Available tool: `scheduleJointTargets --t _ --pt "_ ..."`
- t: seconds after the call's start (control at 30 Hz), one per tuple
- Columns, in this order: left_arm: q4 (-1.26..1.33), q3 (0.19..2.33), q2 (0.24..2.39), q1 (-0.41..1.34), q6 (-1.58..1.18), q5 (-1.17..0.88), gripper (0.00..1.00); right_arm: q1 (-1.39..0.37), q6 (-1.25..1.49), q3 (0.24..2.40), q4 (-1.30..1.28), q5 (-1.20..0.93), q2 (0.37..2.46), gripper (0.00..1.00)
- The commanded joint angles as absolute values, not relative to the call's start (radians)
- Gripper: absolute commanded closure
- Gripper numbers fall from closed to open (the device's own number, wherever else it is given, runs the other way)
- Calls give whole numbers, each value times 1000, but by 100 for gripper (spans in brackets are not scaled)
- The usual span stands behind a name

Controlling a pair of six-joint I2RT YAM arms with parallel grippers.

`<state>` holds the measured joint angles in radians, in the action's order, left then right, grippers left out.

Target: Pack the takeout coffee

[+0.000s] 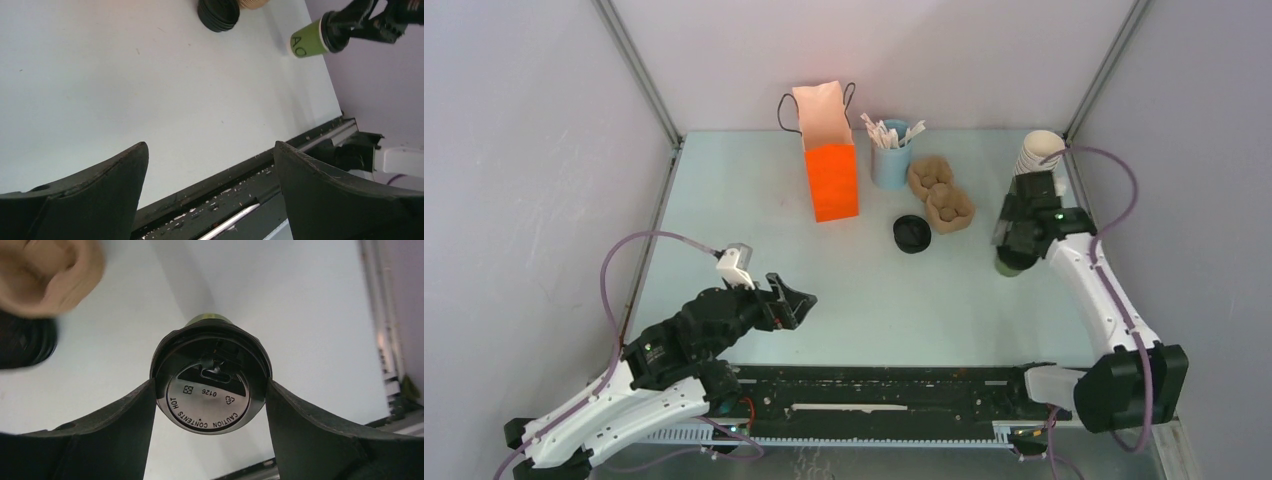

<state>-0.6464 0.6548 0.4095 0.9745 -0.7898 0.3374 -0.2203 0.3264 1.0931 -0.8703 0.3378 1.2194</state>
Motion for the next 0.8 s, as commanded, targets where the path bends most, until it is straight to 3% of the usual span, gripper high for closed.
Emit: scheduleJointTargets --t 0.0,0.27,0.53,0.6,0.7,0.77 --pt "-592 664 413 972 -726 245 0 -18 222 1191 -774 297 1286 27" --pt "-616 702 400 971 -670 210 0 180 211 1329 -756 227 1498 27" --pt "-633 699 382 971 -650 238 0 202 204 1332 -755 193 1557 25" --pt "-635 701 383 971 -650 238 0 202 203 1332 -757 190 1558 20" --pt "-638 709 388 971 -646 242 0 191 212 1332 -772 210 1548 1" --pt "-655 726 398 971 -641 255 0 173 208 1337 -773 221 1509 0"
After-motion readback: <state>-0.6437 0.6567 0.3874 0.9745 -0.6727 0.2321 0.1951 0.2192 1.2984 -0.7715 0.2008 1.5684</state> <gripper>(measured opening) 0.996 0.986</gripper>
